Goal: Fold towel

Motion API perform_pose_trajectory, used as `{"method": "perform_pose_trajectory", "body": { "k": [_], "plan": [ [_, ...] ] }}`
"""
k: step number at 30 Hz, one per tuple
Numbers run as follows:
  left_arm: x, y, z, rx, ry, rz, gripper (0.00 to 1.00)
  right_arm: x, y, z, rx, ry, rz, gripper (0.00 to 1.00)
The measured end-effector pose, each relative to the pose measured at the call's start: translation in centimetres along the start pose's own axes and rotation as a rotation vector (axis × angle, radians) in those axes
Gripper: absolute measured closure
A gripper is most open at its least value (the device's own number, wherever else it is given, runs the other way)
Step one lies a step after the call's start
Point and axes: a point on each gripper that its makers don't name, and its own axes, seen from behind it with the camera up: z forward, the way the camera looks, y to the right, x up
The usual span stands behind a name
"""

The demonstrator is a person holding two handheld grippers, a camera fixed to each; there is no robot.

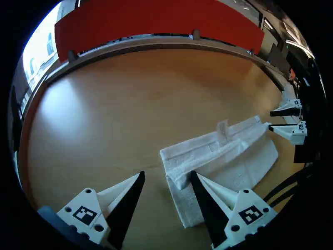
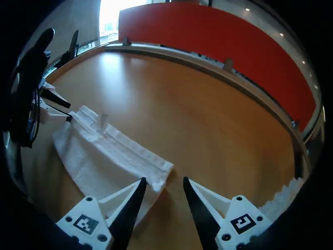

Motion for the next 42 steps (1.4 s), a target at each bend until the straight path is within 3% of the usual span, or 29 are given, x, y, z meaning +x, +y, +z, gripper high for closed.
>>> {"method": "perform_pose_trajectory", "body": {
  "k": [10, 15, 18, 20, 30, 42],
  "plan": [
    [2.0, -1.0, 0.3, 0.023, 0.023, 0.002, 0.18, 1.6, 0.9, 0.5, -0.02, 0.014, -0.001, 0.31],
    [2.5, -1.5, 0.2, 0.035, 0.03, -0.006, 0.05, 2.0, 1.1, 0.5, -0.026, 0.021, 0.002, 0.3],
    [2.4, -1.6, -0.1, 0.033, 0.038, -0.009, 0.04, 1.9, 1.0, 0.2, -0.024, 0.024, 0.004, 0.19],
    [2.2, -1.6, -0.3, 0.028, 0.04, -0.009, 0.04, 1.6, 0.9, 0.0, -0.022, 0.022, 0.006, 0.14],
    [0.9, -1.8, -2.0, 0.034, 0.062, -0.013, 0.04, -0.7, -0.4, -1.5, -0.013, 0.02, 0.026, 0.14],
    [1.2, -1.8, -3.7, 0.027, 0.103, -0.027, 0.04, -2.2, -1.2, -2.6, -0.014, 0.022, 0.047, 0.14]
  ]
}}
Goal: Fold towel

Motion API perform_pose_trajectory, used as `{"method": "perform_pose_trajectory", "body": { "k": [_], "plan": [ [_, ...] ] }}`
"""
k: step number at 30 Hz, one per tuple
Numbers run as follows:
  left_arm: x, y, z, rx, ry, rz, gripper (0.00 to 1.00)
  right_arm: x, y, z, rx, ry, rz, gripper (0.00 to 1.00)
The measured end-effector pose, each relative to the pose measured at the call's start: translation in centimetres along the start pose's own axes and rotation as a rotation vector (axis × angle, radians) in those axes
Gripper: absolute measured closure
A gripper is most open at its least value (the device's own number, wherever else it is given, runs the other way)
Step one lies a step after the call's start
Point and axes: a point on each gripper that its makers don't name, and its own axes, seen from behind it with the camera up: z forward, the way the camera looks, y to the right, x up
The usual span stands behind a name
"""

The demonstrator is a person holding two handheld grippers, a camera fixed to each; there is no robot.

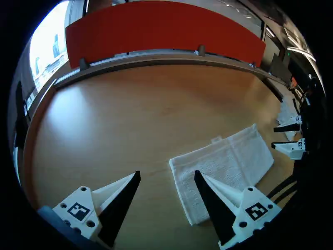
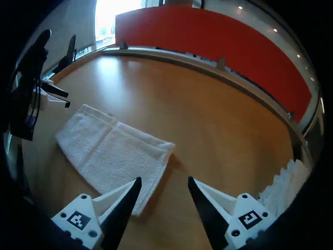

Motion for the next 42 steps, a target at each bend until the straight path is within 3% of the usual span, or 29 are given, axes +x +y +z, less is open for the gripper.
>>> {"method": "perform_pose_trajectory", "body": {
  "k": [9, 24, 33, 42],
  "plan": [
    [-1.0, 0.8, -0.5, -0.014, -0.004, 0.005, 0.04, -0.3, -0.7, -0.6, 0.007, 0.004, -0.01, 0.14],
    [-5.2, 1.9, -2.7, -0.006, -0.025, -0.039, 0.04, -2.0, -2.1, -2.1, 0.027, 0.004, -0.019, 0.14],
    [-6.6, 1.7, -3.6, 0.017, -0.029, -0.067, 0.04, -2.6, -2.6, -2.5, 0.051, 0.001, -0.036, 0.14],
    [-7.4, 1.0, -5.2, 0.052, -0.012, -0.101, 0.04, -3.1, -3.3, -2.6, 0.101, -0.002, -0.092, 0.14]
  ]
}}
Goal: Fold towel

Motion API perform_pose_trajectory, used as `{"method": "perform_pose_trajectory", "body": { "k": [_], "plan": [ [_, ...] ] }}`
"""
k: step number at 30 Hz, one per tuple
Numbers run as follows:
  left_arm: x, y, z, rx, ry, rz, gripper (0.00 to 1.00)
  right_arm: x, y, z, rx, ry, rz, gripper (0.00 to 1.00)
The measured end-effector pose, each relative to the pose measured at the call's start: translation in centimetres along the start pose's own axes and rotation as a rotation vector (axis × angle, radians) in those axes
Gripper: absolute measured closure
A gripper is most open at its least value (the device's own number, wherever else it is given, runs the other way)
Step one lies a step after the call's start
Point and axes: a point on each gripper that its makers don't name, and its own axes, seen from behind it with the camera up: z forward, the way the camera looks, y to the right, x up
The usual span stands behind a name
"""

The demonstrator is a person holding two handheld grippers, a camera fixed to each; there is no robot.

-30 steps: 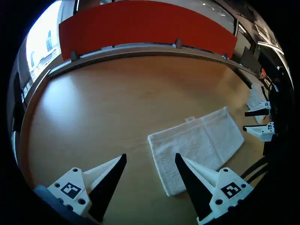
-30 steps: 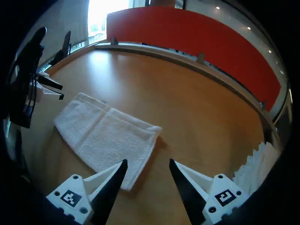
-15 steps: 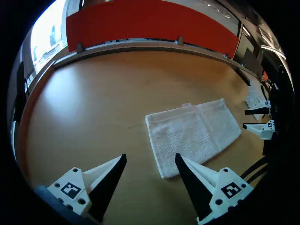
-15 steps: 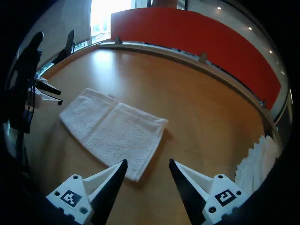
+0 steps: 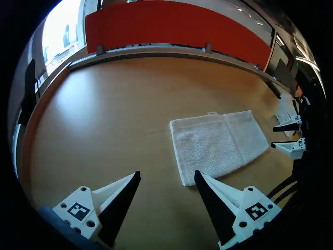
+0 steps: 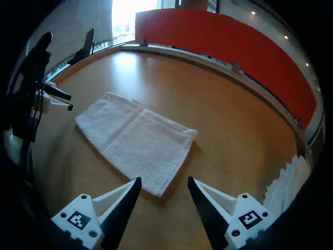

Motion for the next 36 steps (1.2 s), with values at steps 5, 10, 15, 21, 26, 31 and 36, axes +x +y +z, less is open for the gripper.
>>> {"method": "perform_pose_trajectory", "body": {
  "k": [5, 10, 15, 21, 26, 31, 36],
  "plan": [
    [-0.5, -0.4, -0.8, 0.013, 0.004, -0.018, 0.04, 0.0, -0.4, 0.0, 0.029, -0.003, -0.033, 0.14],
    [-1.1, -0.7, -1.6, 0.028, 0.007, -0.034, 0.04, -0.3, -0.8, 0.0, 0.064, -0.016, -0.066, 0.14],
    [-2.0, -1.0, -2.4, 0.04, 0.008, -0.057, 0.04, -1.0, -0.9, 0.0, 0.096, -0.04, -0.098, 0.15],
    [-3.2, -1.5, -3.2, 0.055, 0.005, -0.067, 0.04, -1.8, -0.6, 0.1, 0.114, -0.073, -0.125, 0.23],
    [-3.4, -1.9, -3.5, 0.063, 0.008, -0.079, 0.04, -2.0, -0.3, 0.3, 0.117, -0.088, -0.13, 0.31],
    [-3.5, -2.0, -3.7, 0.068, 0.009, -0.079, 0.04, -2.4, -0.2, 0.5, 0.124, -0.11, -0.134, 0.32],
    [-3.5, -2.3, -4.0, 0.07, 0.008, -0.067, 0.04, -2.9, -0.2, 0.8, 0.138, -0.126, -0.147, 0.45]
  ]
}}
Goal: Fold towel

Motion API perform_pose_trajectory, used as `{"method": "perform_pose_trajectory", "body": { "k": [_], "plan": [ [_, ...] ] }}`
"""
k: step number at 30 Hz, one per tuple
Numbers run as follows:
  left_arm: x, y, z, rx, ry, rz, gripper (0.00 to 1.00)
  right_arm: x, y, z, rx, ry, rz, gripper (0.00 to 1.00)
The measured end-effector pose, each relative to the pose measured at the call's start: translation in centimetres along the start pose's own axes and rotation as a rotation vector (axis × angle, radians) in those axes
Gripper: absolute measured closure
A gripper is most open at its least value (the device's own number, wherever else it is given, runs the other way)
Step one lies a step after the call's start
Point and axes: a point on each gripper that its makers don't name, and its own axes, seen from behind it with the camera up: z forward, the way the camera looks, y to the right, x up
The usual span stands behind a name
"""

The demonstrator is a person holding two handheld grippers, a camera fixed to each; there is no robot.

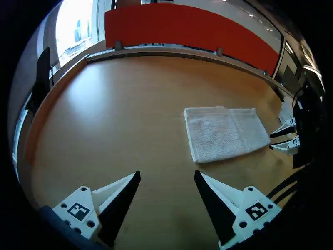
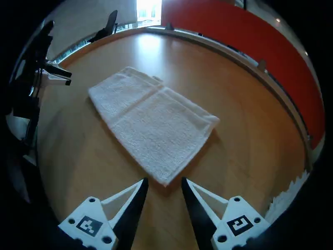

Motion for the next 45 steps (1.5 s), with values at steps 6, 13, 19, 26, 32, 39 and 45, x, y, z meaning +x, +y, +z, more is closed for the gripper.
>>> {"method": "perform_pose_trajectory", "body": {
  "k": [6, 13, 19, 26, 32, 39, 45],
  "plan": [
    [-0.2, -0.3, -0.2, 0.004, -0.003, 0.006, 0.04, -0.3, 0.0, 0.3, 0.012, -0.017, 0.001, 0.67],
    [-0.3, -0.4, -0.2, 0.004, -0.003, 0.0, 0.04, -0.3, 0.0, 0.4, 0.02, -0.019, 0.003, 0.86],
    [-0.3, -0.3, -0.2, 0.001, -0.002, 0.006, 0.04, 0.0, -0.2, 0.1, 0.018, -0.009, 0.009, 0.96],
    [0.0, -0.3, -0.2, -0.005, 0.001, 0.008, 0.04, 1.5, -0.1, -1.3, -0.007, 0.038, 0.034, 0.96],
    [0.3, -0.4, -0.2, -0.006, 0.006, 0.014, 0.04, 4.0, 0.5, -3.6, -0.042, 0.096, 0.053, 0.96],
    [0.8, -0.1, -0.3, -0.011, 0.014, 0.02, 0.04, 6.2, 1.2, -6.9, -0.082, 0.141, 0.034, 0.96],
    [1.2, 0.2, -0.5, -0.019, 0.022, 0.02, 0.04, 7.1, 1.8, -9.3, -0.113, 0.159, 0.002, 0.96]
  ]
}}
